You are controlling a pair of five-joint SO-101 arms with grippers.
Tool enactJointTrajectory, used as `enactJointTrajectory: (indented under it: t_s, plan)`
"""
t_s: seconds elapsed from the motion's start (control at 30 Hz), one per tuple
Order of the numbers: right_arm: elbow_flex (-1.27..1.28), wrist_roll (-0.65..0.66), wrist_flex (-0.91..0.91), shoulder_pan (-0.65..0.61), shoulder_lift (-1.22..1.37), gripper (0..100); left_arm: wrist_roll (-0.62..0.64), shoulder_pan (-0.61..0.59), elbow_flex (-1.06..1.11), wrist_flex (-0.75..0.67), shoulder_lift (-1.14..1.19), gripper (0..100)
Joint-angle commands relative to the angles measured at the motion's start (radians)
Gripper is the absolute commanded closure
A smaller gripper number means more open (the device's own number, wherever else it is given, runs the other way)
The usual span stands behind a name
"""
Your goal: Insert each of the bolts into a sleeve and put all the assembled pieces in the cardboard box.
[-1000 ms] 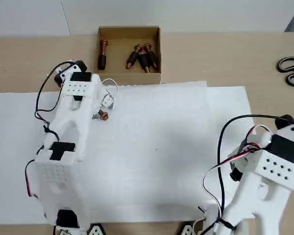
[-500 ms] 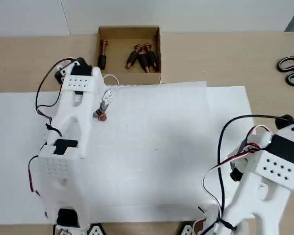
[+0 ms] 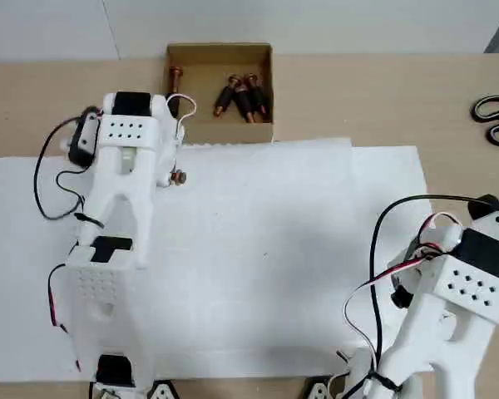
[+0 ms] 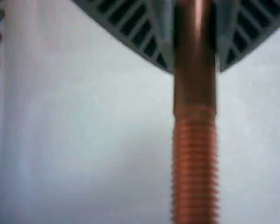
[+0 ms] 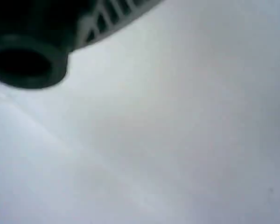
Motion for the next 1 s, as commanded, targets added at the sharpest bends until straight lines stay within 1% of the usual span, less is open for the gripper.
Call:
enactJointTrajectory:
  t_s: [0.0,0.1,0.33,0.53,0.6,0.7,0.83,0.97]
  plan:
    - [-0.005,-0.012,0.013,0.004,-0.024,99.5,0.094,-0.005,-0.002,0.006,-0.014,99]
    - [-0.005,-0.012,0.013,0.005,-0.024,99.5,0.12,-0.005,-0.005,0.002,-0.014,99]
    - [0.0,-0.012,0.012,0.005,-0.024,99.5,0.11,-0.005,-0.008,0.002,-0.014,99]
    - [0.0,-0.012,0.012,0.005,-0.024,99.5,-0.057,-0.015,-0.008,-0.038,-0.014,98]
    - [0.0,-0.011,0.012,0.005,-0.024,99.5,-0.094,-0.031,-0.01,-0.054,-0.014,96]
    - [0.0,-0.011,0.012,0.005,-0.024,99.5,-0.126,-0.046,-0.01,-0.057,-0.014,89]
    - [0.0,-0.011,0.012,0.004,-0.024,99.5,-0.121,-0.048,-0.005,-0.051,-0.014,80]
    - [0.0,-0.011,0.013,0.004,-0.024,99.5,-0.123,-0.048,-0.007,-0.051,-0.014,78]
